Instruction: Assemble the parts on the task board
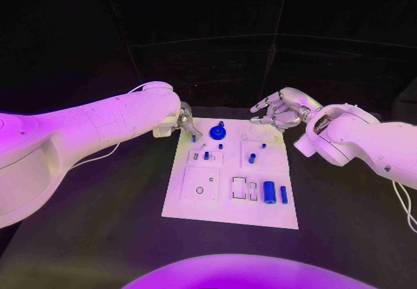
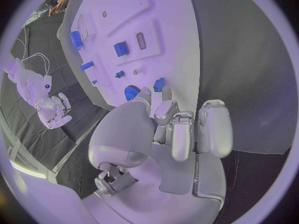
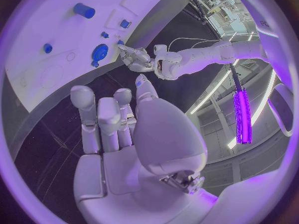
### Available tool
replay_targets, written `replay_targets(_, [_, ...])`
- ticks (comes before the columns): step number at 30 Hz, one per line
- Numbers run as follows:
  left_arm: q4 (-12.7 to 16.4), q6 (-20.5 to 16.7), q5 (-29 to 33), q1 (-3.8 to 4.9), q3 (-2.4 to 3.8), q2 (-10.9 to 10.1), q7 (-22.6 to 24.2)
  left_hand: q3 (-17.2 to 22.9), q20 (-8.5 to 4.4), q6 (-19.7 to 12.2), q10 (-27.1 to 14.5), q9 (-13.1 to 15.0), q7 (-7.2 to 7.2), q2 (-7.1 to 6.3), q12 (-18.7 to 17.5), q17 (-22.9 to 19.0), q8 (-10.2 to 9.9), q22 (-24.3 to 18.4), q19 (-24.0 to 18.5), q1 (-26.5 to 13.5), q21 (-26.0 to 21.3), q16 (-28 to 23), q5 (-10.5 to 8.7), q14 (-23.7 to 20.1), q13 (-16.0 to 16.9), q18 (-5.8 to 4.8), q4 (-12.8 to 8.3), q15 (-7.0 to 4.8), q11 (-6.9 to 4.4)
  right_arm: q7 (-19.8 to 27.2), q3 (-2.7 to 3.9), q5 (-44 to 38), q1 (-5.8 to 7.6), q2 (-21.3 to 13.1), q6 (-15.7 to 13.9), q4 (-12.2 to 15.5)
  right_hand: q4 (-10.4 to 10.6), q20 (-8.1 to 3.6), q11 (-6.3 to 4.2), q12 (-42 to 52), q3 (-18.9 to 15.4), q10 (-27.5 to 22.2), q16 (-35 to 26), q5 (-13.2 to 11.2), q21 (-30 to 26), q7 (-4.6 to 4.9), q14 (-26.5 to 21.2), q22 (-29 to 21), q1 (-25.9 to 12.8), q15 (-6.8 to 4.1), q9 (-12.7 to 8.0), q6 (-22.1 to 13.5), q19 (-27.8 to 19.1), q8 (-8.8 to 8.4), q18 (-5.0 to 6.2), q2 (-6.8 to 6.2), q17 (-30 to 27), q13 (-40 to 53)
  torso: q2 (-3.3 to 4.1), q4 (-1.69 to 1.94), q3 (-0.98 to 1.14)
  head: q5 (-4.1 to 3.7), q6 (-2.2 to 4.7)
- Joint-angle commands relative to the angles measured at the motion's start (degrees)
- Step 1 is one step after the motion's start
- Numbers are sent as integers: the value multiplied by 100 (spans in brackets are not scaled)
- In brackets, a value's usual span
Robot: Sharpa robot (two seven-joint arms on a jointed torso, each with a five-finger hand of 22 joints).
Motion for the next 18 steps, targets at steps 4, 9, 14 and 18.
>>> replay_targets(4, [10, 91, -39, 5, 2, 12, 40, 18, -2, 61, 27, -19, 12, 60, 16, 1510, -10, 6, 19, 98, 20, 18, 15, 605, -9, 31, -63, 12, -13, 10, 3, 15, 11, -2, -20, 14, 33, 7, -1, -8, -11, -57, -33, 21, -12, -6, 24, -6, -15, 0, 6, -38, -29, 24, 49, 53, -6, -6, 0, -4, -1, -1, -4])
replay_targets(9, [5, 83, -24, 4, 2, 12, 43, 77, -5, 74, 27, -39, 6, 159, 16, 1510, -5, 7, 18, 214, 18, 18, 15, 605, -15, 31, -128, 9, -19, 10, 3, 15, 11, -2, -21, 15, 38, 7, 0, -7, -14, -63, -40, 22, -20, -6, 22, -13, -13, 1, 7, -38, -32, 28, 50, 58, -7, -8, -1, -1, -2, -10, -3])
replay_targets(14, [7, 41, 28, 3, 2, 10, 72, 271, -15, 67, 24, -68, -19, 335, 12, 1510, -11, 7, 16, 501, 14, 18, 16, 605, -21, 33, -309, -7, -42, 10, 3, 15, 11, 0, -21, 14, 40, 7, 0, -8, -15, -64, -40, 23, -19, -6, 22, -11, -14, 1, 7, -38, -30, 29, 49, 60, -7, -9, 0, 1, -4, -9, -2])
replay_targets(18, [9, -12, 85, 2, 2, 9, 115, 567, -37, 45, 14, -93, -57, 496, 0, 1510, -21, -4, 9, 867, 3, 18, 16, 605, -28, 36, -569, -34, -78, 11, 3, 15, 11, 3, -19, 12, 40, 7, 0, -8, -15, -64, -40, 23, -19, -6, 22, -11, -14, 1, 7, -38, -30, 29, 49, 60, -7, -9, 0, 0, -5, -5, -14])
